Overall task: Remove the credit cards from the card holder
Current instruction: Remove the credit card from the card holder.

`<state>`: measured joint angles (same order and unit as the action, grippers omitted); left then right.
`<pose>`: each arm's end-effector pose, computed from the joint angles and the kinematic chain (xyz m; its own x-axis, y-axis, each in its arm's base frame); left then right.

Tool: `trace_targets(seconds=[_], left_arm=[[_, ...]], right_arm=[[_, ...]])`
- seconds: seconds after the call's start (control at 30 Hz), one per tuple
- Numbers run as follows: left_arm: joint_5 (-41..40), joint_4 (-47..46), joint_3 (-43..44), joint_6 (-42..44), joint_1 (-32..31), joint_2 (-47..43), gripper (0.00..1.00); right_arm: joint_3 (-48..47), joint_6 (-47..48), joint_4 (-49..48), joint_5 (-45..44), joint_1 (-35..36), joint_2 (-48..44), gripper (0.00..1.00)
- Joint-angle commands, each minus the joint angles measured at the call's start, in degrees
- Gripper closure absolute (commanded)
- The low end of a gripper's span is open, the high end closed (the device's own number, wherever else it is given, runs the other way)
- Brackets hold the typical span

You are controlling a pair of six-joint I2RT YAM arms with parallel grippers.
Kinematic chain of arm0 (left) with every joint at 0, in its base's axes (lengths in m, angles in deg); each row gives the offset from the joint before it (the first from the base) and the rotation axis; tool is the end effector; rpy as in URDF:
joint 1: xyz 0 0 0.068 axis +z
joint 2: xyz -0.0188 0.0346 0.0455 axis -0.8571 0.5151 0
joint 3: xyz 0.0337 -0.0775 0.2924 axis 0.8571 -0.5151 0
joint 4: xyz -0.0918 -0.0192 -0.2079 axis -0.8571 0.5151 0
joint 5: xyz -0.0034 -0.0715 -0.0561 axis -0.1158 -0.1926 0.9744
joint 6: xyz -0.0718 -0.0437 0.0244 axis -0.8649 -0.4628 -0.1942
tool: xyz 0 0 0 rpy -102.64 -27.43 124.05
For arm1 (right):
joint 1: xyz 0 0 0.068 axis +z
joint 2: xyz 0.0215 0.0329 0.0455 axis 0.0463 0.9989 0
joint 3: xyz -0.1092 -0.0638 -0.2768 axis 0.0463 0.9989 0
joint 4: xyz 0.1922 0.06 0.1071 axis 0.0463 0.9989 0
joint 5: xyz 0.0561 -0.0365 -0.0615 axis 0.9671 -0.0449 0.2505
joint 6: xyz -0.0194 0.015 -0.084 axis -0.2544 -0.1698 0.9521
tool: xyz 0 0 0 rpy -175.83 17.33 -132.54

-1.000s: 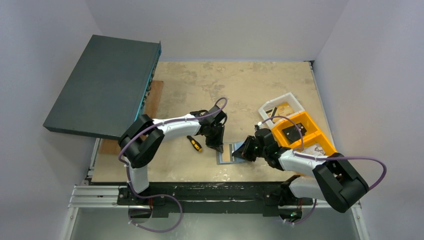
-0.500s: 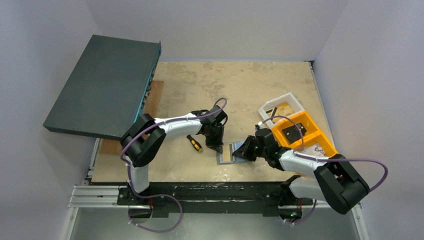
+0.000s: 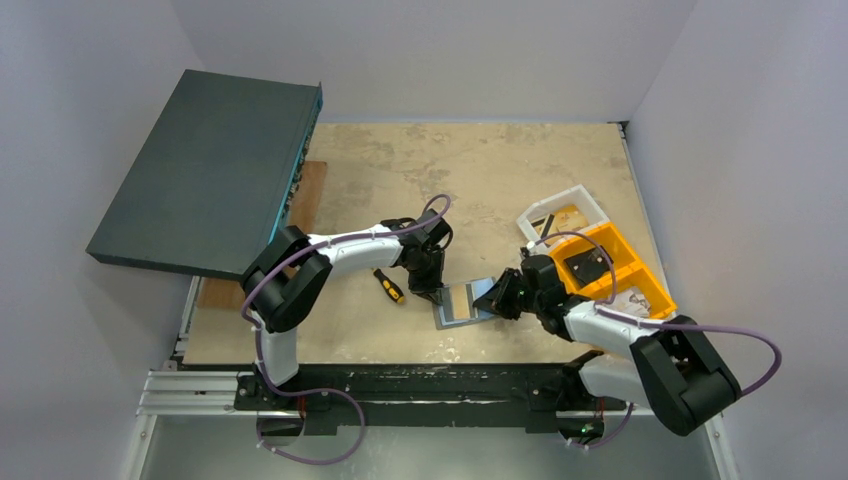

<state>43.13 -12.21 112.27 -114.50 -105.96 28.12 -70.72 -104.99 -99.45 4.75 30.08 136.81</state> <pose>0.2360 -0.2782 0.1687 -0.9960 0.0414 -0.0789 0.0687 0.9204 -0.3848 0.1618 0.1070 0.1585 -0.8423 0.4731 -0.2583 0.1611 0.6782 0.7170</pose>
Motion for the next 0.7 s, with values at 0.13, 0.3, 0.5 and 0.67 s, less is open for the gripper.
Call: trace_targets(seconds=[0.13,0.3,0.5,0.67], left_arm=[[-5.75,3.81,-1.18,2.07,0.41,3.02,1.00],[-5.39,3.59,-1.14,2.30,0.40,3.02,1.00],[-5.23,3.58,-0.85,2.38,0.43,3.17,1.00],[-5.25,3.89,-0.67,2.63,0.47,3.20,1.00]], right_arm=[[3.22,0.91,-7.11,4.28,-0.60,4.25,0.80],[3.88,-0.53,-11.93,6.37,-0.72,7.17,0.81],[4.18,-1.81,-15.18,7.49,-0.98,8.56,0.89],[3.91,-1.97,-14.42,6.94,-1.12,7.54,1.00]])
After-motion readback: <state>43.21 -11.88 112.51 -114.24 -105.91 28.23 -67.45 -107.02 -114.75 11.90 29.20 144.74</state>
